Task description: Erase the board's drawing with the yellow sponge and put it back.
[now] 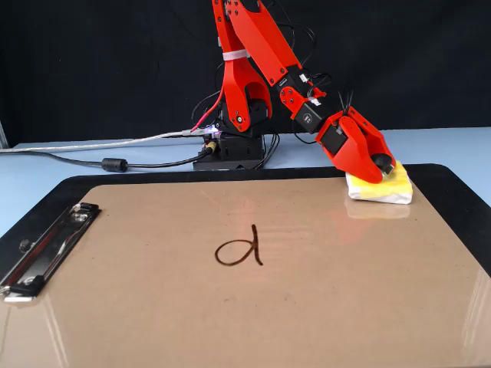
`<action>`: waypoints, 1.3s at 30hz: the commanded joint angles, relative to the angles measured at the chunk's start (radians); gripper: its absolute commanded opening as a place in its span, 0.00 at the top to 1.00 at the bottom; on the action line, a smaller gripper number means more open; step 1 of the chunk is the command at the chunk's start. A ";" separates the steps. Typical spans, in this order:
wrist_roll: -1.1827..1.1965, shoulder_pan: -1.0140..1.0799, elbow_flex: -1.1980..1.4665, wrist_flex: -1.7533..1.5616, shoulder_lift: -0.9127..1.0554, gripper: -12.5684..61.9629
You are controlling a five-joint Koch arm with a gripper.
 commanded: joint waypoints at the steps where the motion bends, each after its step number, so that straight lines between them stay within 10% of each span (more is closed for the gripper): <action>1: -0.009 0.005 -0.023 -0.072 0.009 0.94; 10: -0.020 0.153 -0.249 0.485 0.305 0.94; 16: 0.005 0.724 -0.506 1.149 0.449 0.94; 25: 0.149 1.019 -0.189 0.259 0.172 0.94; 39: 0.144 1.028 -0.514 0.018 -0.423 0.94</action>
